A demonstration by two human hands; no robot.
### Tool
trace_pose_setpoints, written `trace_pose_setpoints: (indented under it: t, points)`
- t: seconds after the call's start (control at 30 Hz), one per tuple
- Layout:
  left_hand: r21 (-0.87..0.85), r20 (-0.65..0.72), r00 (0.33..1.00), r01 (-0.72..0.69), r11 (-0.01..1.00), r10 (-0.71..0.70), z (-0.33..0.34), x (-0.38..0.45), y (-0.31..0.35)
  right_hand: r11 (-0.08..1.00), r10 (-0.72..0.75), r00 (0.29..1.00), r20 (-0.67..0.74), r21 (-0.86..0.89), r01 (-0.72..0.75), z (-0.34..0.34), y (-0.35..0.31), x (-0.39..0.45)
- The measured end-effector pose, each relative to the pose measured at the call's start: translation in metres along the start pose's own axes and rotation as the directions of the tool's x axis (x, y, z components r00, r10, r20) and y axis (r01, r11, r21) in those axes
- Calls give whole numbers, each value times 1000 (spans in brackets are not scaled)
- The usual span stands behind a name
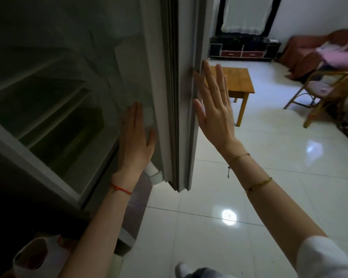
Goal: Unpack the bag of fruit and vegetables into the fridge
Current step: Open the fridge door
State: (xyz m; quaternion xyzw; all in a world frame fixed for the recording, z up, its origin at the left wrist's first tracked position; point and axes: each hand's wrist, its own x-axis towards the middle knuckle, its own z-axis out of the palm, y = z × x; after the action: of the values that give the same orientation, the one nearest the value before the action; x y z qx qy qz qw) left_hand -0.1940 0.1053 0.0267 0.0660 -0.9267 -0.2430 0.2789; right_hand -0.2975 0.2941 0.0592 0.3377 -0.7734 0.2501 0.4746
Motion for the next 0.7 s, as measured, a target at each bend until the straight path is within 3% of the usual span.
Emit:
trace_pose_setpoints:
  t: [0.4, 0.7]
  points:
    - [-17, 7, 978, -208, 978, 209, 60, 42, 36, 978, 206, 978, 0, 36, -206, 11, 72, 4]
    - [93, -43, 965, -254, 963, 258, 112, 80, 67, 973, 190, 982, -22, 140, -185, 35, 149, 20]
